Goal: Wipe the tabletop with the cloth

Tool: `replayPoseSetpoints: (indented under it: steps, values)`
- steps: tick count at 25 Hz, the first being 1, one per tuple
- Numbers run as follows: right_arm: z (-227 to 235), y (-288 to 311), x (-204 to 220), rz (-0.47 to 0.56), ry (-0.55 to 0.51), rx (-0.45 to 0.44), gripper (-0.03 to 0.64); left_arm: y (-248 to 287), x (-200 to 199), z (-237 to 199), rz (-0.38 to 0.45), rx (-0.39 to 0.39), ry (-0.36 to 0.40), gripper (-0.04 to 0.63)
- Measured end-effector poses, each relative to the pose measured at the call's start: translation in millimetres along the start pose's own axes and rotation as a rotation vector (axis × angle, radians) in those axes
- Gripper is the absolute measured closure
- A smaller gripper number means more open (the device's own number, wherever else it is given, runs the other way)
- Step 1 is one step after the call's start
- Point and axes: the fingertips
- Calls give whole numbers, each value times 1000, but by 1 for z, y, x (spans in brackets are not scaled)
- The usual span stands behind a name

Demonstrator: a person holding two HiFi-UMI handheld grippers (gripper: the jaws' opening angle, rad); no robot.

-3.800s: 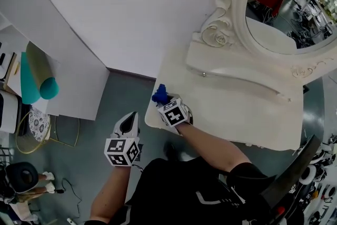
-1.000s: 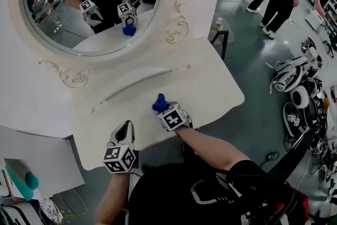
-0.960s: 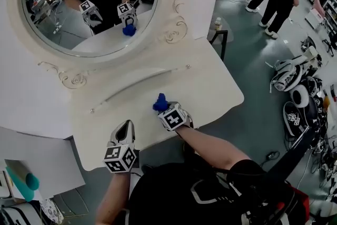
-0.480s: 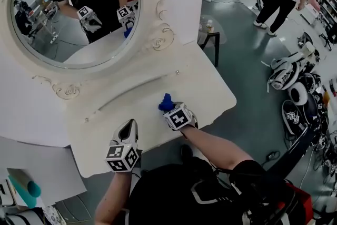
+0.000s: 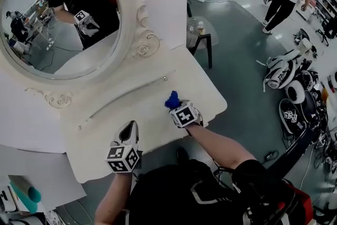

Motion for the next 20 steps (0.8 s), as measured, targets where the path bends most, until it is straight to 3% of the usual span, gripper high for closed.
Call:
replayPoseSetpoints:
  steps: [3, 20]
  values:
    - [20, -10, 1, 12, -10, 18, 491, 9, -5, 10, 6, 11, 6, 586]
    - [161, -46, 43, 2, 179, 168, 491, 45, -19, 56, -15, 73, 57, 586]
Point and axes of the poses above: the fingertips, and each gripper's own axes: y forward along the fingers, z to its right, x out of its underside, and after that the axes turned 11 degrees about -z, right-handed
